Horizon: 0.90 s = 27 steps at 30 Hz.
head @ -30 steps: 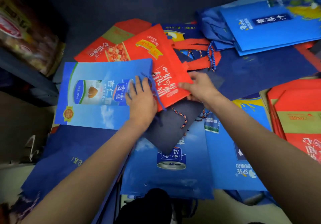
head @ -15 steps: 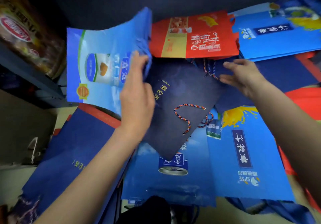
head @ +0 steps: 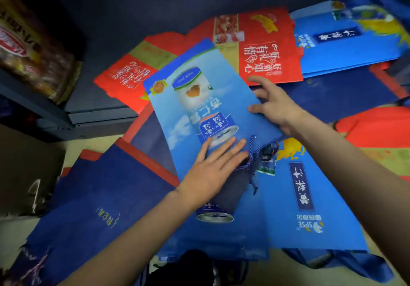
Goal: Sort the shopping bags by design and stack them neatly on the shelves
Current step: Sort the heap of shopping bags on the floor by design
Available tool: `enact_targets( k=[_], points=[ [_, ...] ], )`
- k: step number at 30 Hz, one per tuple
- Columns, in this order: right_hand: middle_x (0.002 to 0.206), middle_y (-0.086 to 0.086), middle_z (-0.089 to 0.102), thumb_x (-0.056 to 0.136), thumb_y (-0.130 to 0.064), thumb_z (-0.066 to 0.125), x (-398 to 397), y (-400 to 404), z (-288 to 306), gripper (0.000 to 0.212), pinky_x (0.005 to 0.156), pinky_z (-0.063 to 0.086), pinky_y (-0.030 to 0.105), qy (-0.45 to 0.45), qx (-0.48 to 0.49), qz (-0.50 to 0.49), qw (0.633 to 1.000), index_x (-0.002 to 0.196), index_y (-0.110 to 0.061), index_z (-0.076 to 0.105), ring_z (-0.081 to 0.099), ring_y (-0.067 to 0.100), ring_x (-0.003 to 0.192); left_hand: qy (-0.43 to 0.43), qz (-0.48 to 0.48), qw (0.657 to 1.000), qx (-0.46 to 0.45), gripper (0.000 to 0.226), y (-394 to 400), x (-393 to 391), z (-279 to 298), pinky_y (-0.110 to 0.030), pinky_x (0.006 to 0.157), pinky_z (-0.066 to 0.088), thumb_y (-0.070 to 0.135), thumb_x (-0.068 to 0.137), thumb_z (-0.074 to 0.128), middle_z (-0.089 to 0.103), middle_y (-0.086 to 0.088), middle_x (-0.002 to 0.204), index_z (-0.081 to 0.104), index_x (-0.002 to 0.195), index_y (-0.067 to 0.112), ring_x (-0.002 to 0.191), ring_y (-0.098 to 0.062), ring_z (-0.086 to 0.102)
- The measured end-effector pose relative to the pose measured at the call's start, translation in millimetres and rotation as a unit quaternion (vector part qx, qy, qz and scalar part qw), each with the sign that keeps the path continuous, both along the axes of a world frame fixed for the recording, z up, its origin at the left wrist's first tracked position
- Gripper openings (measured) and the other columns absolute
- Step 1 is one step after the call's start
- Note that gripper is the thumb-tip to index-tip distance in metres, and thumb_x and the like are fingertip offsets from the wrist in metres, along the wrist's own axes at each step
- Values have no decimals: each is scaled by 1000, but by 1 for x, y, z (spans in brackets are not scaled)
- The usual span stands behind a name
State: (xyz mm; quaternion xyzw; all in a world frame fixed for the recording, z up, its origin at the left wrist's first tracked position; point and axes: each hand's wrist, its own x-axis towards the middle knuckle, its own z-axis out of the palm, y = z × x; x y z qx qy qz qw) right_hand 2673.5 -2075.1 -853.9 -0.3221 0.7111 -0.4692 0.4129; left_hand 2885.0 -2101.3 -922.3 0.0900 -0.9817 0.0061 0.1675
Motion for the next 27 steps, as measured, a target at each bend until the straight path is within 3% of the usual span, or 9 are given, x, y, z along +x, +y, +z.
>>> enact_targets(
  k=[3,6,9,12,17,20,23,25,27],
  points=[
    [87,-3,60,78,23,48,-13,6,5,71,66,45,18,50,-99,-54,992,130,-24,38,57,2,74,-9,52,999,15,55,-7,-1,1,-56,101,38,9,79,40,49,-5,141,37,134,18,130,-24,43],
    [89,-2,60,77,22,46,-51,30,18,64,58,46,13,80,-78,-123,986,122,-23,41,59,-6,65,2,86,994,66,53,-1,5,0,-53,106,32,26,84,43,45,-9,143,35,136,15,132,-26,36],
    [92,3,70,81,12,52,-88,71,12,43,63,53,23,-3,4,-159,987,118,-9,53,64,9,74,-68,94,993,28,70,18,4,-11,-58,103,35,49,78,48,41,-12,145,35,137,15,132,-33,34],
    [63,-10,69,86,0,59,-93,89,-7,13,48,52,17,-58,22,-274,960,88,-13,59,63,2,51,-163,112,980,-7,105,38,-11,-25,-63,96,39,68,54,71,41,-19,144,32,138,18,130,-40,41],
    [92,2,60,85,4,57,-98,96,-31,31,49,52,23,-38,2,-353,935,81,-24,46,55,9,66,-274,157,949,9,125,43,-30,-34,-67,96,33,55,32,82,27,-21,150,30,142,25,130,-49,36],
    [109,11,58,83,7,57,-107,127,-33,41,62,47,27,30,9,-381,924,98,-29,47,53,4,65,-312,140,939,-19,111,43,-41,-22,-69,99,27,53,43,80,13,-21,153,36,143,33,133,-55,24],
    [84,5,59,86,9,55,-112,159,-34,50,42,41,8,23,16,-415,909,124,-22,47,53,-7,42,-307,85,945,-79,90,24,-55,-24,-72,102,14,45,71,70,-6,-19,154,22,146,42,135,-58,9],
    [69,-7,58,87,8,53,-111,172,-35,44,37,39,7,8,26,-423,906,111,-28,51,51,-9,38,-307,133,937,-97,84,3,-64,-10,-69,99,26,42,72,71,13,-13,156,27,143,47,133,-54,24],
    [59,-12,63,87,7,53,-108,178,-36,39,38,42,9,-23,36,-416,908,91,-32,50,53,-6,39,-322,154,928,-108,80,-29,-70,-1,-71,101,18,37,86,58,-7,-13,157,7,147,46,137,-56,6]
  ],
)
